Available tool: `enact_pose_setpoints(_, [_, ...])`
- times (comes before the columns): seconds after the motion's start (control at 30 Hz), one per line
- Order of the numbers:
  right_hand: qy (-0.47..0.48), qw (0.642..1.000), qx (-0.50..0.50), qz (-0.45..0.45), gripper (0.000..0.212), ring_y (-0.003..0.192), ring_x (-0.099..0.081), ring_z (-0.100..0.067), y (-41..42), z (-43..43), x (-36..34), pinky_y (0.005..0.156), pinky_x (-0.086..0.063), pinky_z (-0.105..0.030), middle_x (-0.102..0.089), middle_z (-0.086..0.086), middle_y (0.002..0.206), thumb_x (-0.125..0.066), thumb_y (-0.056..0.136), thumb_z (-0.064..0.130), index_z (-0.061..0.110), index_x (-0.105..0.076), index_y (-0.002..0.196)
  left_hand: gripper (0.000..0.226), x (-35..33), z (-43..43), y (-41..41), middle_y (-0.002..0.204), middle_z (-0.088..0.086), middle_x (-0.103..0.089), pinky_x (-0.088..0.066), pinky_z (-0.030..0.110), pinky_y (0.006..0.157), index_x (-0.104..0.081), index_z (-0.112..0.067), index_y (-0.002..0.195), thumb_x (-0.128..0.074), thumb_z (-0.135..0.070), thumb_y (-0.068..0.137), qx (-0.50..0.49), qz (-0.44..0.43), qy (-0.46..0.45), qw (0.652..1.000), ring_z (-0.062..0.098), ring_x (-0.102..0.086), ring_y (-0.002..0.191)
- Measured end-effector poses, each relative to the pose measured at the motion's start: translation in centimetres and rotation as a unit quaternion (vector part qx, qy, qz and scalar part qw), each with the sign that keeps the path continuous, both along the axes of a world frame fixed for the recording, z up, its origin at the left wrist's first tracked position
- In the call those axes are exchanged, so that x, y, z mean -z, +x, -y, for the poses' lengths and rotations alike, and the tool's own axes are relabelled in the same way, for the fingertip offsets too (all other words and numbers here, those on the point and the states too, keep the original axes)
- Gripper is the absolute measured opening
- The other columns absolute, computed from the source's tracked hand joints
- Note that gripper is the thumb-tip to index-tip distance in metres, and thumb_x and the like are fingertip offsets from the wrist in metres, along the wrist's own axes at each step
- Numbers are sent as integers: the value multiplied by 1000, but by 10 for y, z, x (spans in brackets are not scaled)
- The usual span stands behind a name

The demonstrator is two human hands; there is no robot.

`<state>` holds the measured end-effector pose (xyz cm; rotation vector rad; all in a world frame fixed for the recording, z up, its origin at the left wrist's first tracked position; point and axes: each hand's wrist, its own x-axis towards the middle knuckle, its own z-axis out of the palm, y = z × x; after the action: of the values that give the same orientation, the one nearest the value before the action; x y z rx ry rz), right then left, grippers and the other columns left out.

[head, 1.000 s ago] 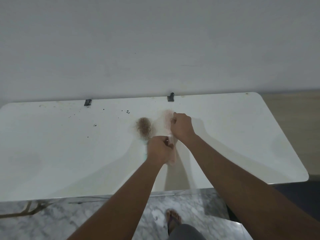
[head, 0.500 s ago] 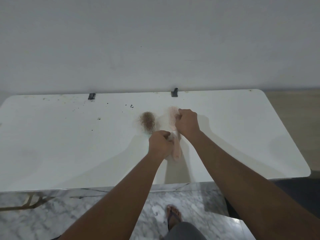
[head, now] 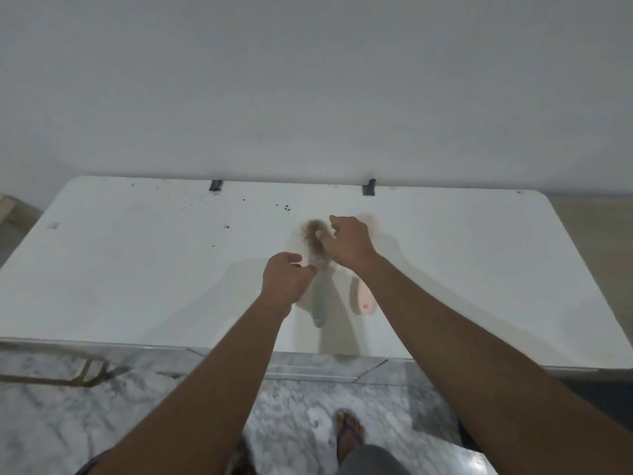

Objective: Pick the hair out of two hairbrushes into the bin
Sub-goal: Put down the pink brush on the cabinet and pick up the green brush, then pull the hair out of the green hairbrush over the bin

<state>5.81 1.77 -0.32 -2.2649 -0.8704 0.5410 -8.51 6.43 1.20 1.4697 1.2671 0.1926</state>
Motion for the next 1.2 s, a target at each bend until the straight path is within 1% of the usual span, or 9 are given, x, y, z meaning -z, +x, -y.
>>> enact_pose_setpoints(0.07, [-23, 1000, -5, 9, 19, 86, -59, -26, -5, -2, 4, 64, -43, -19, -62, 2, 79, -64, 90, 34, 18, -60, 80, 61, 8, 8, 0, 111, 2, -66, -58, 44, 87, -58, -12, 127, -79, -36, 75, 16, -37, 5, 999, 24, -66, 100])
enact_pose_setpoints(0.13, [-30, 999, 1, 20, 38, 76, -49, -19, -7, -3, 9, 53, -25, -11, -44, 12, 64, -63, 90, 33, 27, -38, 63, 58, 18, 13, 0, 105, 2, -67, -59, 44, 86, -63, -9, 119, -79, -38, 71, 42, -60, 28, 997, 26, -66, 98])
enact_pose_setpoints(0.23, [-24, 1000, 1, 7, 20, 80, -52, -19, -10, -4, 15, 54, -27, -14, -59, 3, 74, -65, 88, 33, 21, -56, 75, 36, 25, 17, 2, 97, 0, -69, -56, 35, 86, -67, -12, 106, -78, -26, 75, 78, -87, 74, 990, 24, -66, 98])
enact_pose_setpoints(0.37, [-31, 999, -2, 18, 42, 81, -52, -20, -12, -6, 21, 52, -25, -15, -66, -12, 95, -65, 87, 36, 4, -66, 113, 16, 27, 19, 5, 87, 3, -73, -59, 34, 77, -71, -11, 87, -73, -14, 72, 88, -108, 86, 987, 24, -69, 88])
enact_pose_setpoints(0.6, [-25, 999, -15, 25, 26, 72, -46, -20, -14, -2, 13, 50, -24, -15, -40, 12, 59, -65, 89, 30, 21, -47, 73, 26, 32, 10, 8, 69, 16, -65, -61, 52, 59, -67, 3, 77, -63, -8, 54, 46, -90, 52, 994, 30, -61, 59])
enact_pose_setpoints(0.8, [-2, 999, -41, 22, 38, 68, -46, -20, -27, -22, -5, 54, -29, -21, -41, 10, 56, -65, 88, 26, 22, -40, 59, 27, 12, 0, -8, 60, 8, -33, -33, 30, 55, -40, -15, 52, -63, -3, 48, -40, -5, 19, 999, 22, -33, 60])
enact_pose_setpoints(1.0, [19, 994, -109, 6, 28, 72, -53, -18, -85, -59, -23, 56, -32, -19, -54, 5, 64, -64, 89, 23, 21, -53, 64, 28, -2, -26, -72, 87, 12, -58, -54, 60, 80, -63, -9, 78, -71, 14, 64, -131, 103, -104, 980, 29, -58, 75])
enact_pose_setpoints(1.1, [34, 988, -150, -1, 19, 87, -64, -23, -141, -84, -30, 71, -39, -22, -71, -7, 86, -64, 91, 25, 9, -73, 93, 43, -11, -41, -131, 106, 20, -69, -57, 60, 83, -65, -4, 115, -71, 15, 76, -193, 133, -145, 961, 35, -68, 78])
enact_pose_setpoints(1.2, [48, 979, -199, -3, 24, 93, -67, -24, -215, -111, -36, 72, -38, -21, -74, -9, 94, -64, 91, 27, 7, -75, 102, 42, -18, -54, -208, 102, 21, -70, -55, 58, 89, -62, -2, 120, -69, 14, 81, -235, 159, -139, 949, 33, -68, 78])
